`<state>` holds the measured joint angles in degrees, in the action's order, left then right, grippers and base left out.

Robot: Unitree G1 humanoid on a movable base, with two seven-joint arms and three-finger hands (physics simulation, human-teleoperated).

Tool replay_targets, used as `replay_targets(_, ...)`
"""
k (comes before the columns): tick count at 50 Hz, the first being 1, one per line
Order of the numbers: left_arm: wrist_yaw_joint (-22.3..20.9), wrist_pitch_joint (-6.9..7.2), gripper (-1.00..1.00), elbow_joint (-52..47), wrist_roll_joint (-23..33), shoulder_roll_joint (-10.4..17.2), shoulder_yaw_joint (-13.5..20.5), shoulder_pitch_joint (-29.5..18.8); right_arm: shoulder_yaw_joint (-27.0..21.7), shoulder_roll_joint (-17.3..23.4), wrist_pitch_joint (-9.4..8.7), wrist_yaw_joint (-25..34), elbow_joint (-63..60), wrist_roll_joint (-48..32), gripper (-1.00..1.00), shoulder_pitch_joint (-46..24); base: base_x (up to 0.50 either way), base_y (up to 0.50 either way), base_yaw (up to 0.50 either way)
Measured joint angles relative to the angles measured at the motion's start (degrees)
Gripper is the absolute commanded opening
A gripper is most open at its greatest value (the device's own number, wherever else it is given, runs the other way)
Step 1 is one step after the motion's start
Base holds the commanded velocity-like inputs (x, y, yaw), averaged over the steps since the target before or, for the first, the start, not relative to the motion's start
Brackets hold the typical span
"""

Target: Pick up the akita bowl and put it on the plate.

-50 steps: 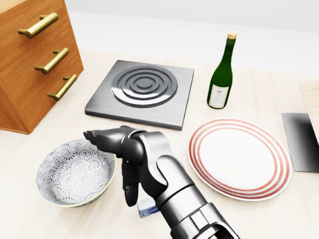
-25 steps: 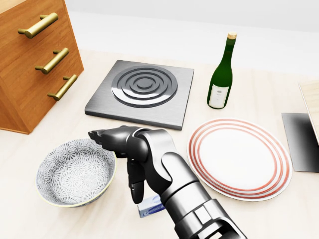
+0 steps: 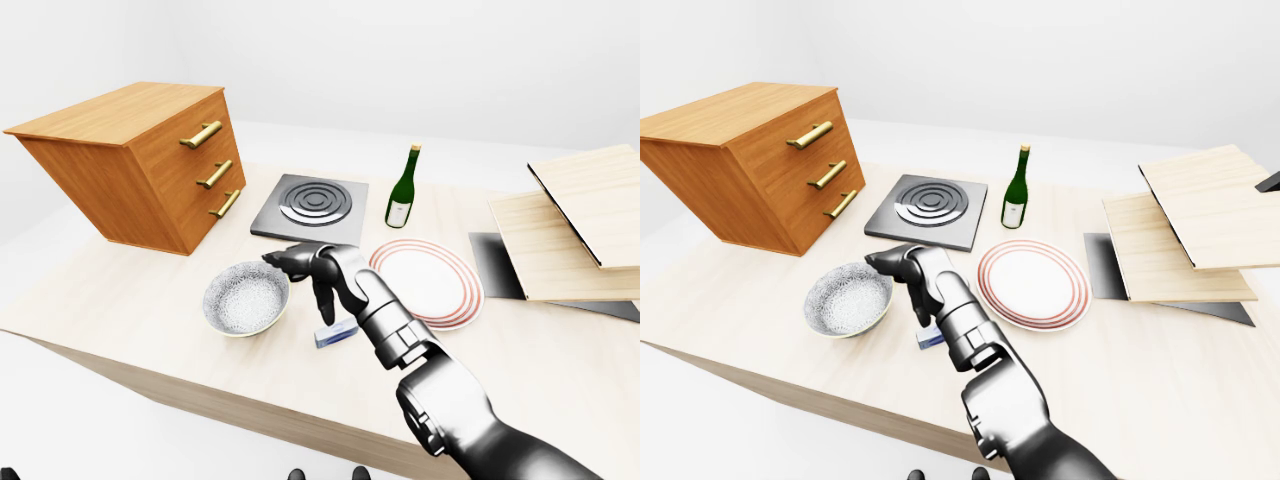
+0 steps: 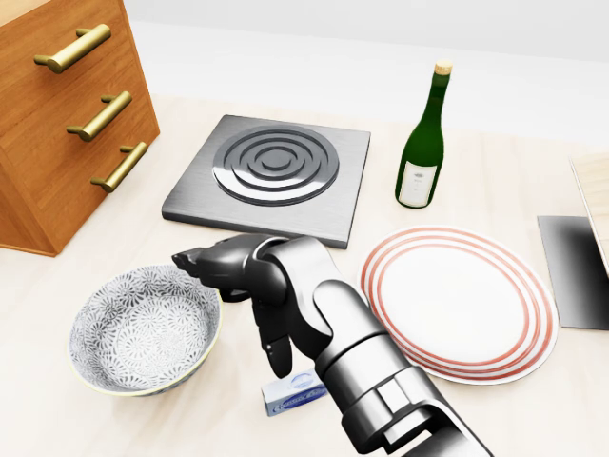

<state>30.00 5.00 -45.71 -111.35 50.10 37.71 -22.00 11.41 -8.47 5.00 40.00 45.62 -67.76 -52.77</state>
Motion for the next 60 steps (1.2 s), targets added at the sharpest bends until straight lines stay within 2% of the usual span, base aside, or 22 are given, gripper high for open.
replay_targets(3,0.0,0.0,1.0,0.23,-0.18,0.11,-0.09,-0.18,-0.12,-0.39,-0.3,0.0,0.99,-1.37,1.0,-0.77,0.0,0.0,0.0)
replay_targets(7,0.0,0.0,1.0,0.25,-0.41,0.2,-0.12,-0.29,-0.94,-2.54,-1.16,-1.41,7.0,-1.63,1.0,-6.04,0.0,0.0,0.0)
replay_targets(14,0.0,0.0,1.0,0.24,-0.6,0.22,-0.17,-0.32,-1.47,-5.12,-0.03,-5.01,12.94,-0.41,1.0,-12.17,0.0,0.0,0.0)
replay_targets(22,0.0,0.0,1.0,0.07,-0.76,0.17,-0.1,-0.19,-1.72,-6.42,0.0,-8.78,15.11,1.31,1.0,-16.27,0.0,0.0,0.0)
replay_targets(44,0.0,0.0,1.0,-0.15,-0.73,-0.08,0.08,0.22,-0.97,-8.65,0.0,-8.31,17.75,3.15,1.0,-16.26,0.0,0.0,0.0)
replay_targets(49,0.0,0.0,1.0,-0.23,-0.73,-0.14,0.12,0.3,-0.91,-8.88,-0.05,-5.9,18.45,3.46,1.0,-15.41,0.0,0.0,0.0)
replay_targets(60,0.0,0.0,1.0,-0.26,-0.64,-0.26,0.13,0.41,-0.66,-9.5,-1.7,0.0,20.31,4.39,1.0,-12.73,0.0,0.0,0.0)
